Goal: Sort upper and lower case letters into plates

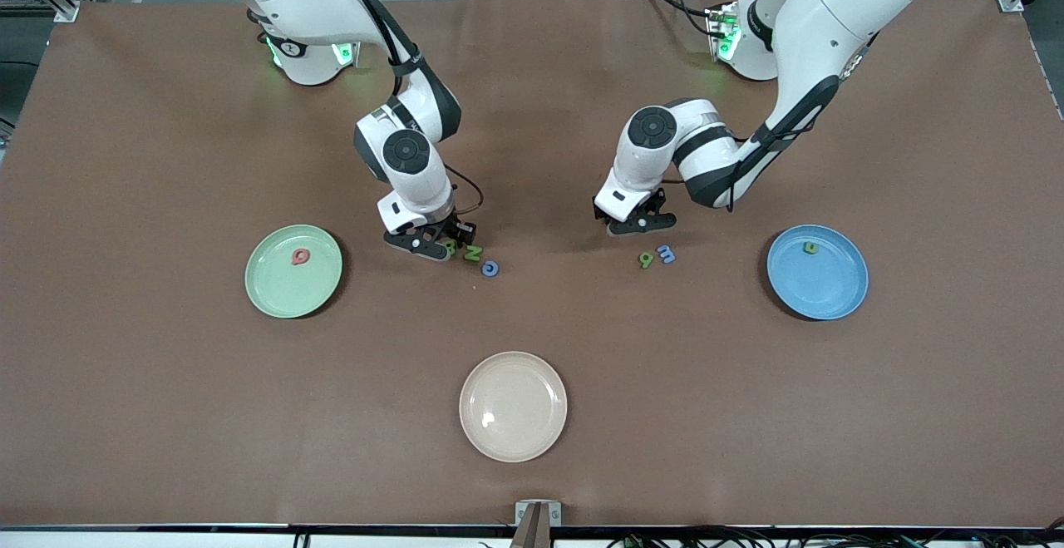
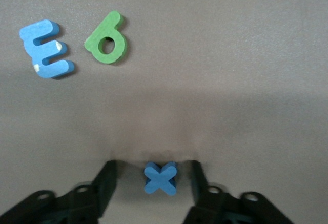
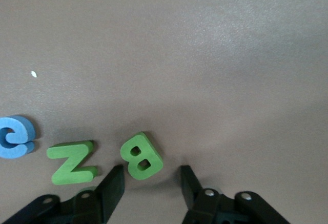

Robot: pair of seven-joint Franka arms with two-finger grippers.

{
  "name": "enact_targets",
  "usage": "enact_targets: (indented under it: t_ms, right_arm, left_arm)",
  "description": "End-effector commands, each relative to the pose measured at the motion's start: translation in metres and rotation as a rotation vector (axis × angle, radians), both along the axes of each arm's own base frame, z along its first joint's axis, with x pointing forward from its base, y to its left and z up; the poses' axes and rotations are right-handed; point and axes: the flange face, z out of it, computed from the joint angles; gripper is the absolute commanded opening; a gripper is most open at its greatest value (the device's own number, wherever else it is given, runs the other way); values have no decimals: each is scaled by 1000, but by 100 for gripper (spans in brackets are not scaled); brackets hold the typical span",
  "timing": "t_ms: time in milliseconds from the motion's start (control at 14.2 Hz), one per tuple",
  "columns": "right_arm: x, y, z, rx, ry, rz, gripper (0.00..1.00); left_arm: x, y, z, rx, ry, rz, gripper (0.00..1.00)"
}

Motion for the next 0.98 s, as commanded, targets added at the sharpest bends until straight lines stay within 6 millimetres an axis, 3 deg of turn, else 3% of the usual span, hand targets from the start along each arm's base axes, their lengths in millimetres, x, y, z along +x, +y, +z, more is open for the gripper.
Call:
enact_targets:
  t_ms: [0, 211, 632, 702, 843, 913]
  right_arm:
    - [-1, -5, -11, -15, -5, 15, 46]
    - [-1, 1, -14, 6, -33, 36, 47]
    - [2, -1, -15, 2, -36, 123, 48]
    - [4, -2, -14, 1, -36, 152, 53]
    - [4, -3, -14, 0, -36, 185, 56]
    - [4, -2, -14, -1, -37, 206, 56]
  left_arm:
    - [0, -7, -4, -14, -3, 33, 52]
    - [1, -10, -5, -19, -3, 37, 49]
    - [0, -13, -4, -20, -7, 15, 16]
    - [0, -13, -2, -18, -11, 14, 9]
    - [5, -10, 7, -8, -33, 18, 7]
    - [13, -5, 24, 5, -72, 18, 5]
